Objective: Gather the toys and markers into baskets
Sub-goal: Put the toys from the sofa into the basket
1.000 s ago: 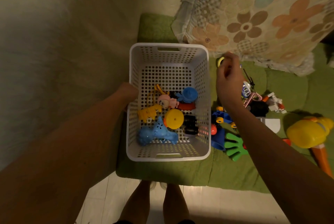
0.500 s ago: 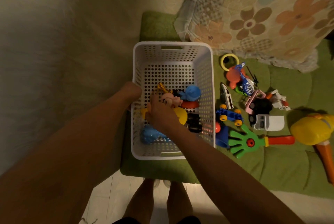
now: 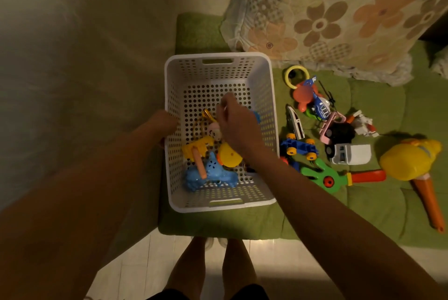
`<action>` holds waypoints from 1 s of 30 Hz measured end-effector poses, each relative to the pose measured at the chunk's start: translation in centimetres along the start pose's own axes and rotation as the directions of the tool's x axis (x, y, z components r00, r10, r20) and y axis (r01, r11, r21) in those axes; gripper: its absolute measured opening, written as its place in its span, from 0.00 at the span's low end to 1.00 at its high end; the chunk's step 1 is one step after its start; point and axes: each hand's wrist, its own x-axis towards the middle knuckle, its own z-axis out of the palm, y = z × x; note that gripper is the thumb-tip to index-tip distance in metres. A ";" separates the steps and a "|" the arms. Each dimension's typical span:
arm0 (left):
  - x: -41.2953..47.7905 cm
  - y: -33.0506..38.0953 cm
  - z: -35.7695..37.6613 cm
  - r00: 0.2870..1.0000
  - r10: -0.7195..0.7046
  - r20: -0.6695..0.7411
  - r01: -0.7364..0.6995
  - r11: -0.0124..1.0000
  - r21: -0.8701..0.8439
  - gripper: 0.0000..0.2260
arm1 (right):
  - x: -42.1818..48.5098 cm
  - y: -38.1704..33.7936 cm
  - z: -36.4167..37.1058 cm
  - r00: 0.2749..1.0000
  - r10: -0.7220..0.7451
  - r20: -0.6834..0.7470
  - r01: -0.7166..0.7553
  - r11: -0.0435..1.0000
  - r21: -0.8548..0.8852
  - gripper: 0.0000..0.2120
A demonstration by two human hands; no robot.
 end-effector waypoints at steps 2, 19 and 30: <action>-0.1 0.1 0.1 1.000 -0.006 -0.018 0.006 1.000 0.000 0.09 | 1.2 1.0 -2.8 0.977 -0.001 -0.214 0.002 1.000 0.008 0.07; -0.4 0.6 0.4 0.997 -0.036 -0.067 0.036 0.999 -0.003 0.12 | -6.3 14.5 -4.1 0.802 0.333 0.495 0.106 0.737 -0.667 0.22; -0.1 0.4 0.4 0.998 -0.023 -0.055 0.023 1.000 -0.005 0.12 | -8.3 14.6 -2.1 0.802 0.491 0.340 -0.162 0.727 -0.667 0.24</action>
